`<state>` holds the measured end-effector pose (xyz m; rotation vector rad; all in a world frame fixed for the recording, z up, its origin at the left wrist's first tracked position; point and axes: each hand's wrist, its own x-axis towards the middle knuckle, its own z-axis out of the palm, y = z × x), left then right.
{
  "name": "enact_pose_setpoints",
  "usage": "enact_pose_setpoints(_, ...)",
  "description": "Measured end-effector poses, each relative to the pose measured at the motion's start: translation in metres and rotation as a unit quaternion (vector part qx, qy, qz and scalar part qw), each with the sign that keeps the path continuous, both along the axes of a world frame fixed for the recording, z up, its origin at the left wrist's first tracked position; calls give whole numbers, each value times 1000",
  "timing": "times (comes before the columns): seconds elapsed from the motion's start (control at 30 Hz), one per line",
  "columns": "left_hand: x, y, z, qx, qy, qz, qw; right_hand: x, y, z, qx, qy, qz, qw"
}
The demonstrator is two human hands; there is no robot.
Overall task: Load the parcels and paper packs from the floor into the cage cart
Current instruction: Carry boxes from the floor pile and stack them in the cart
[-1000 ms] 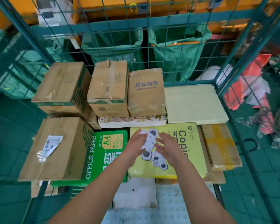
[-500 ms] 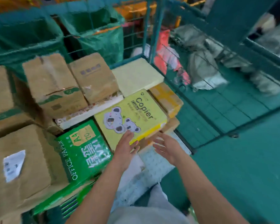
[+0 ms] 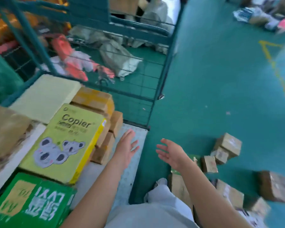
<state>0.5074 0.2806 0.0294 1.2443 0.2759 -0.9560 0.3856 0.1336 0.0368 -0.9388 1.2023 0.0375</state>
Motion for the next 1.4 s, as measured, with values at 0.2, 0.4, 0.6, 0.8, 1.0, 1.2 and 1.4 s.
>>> enact_pose_setpoints(0.2,-36,-88,-6,28,5,-132,991,-71,-55,-5,13,-4,-135,991)
enact_pose_setpoints(0.4,-69,-170,-2,55,-15,-249,967,-134,-116,-23,41,-32,-265,963)
enact_pose_setpoints(0.6,-85,-247,5,91,-55,-331,937,-178,-184,-29,56,-66,-357,930)
enact_pose_setpoints(0.8,-119,-331,13,103,-93,-404,904,-238,-247,-23,43,-100,-459,882)
enact_pose_setpoints(1.0,-171,-389,7,131,-107,-506,846,-300,-270,-35,56,-104,-553,825)
enact_pose_setpoints(1.2,-211,-417,-18,159,-112,-592,782,-346,-241,-64,91,-92,-641,756)
enact_pose_setpoints(1.4,-247,-429,-62,202,-107,-678,699,-363,-183,-107,144,-47,-717,680)
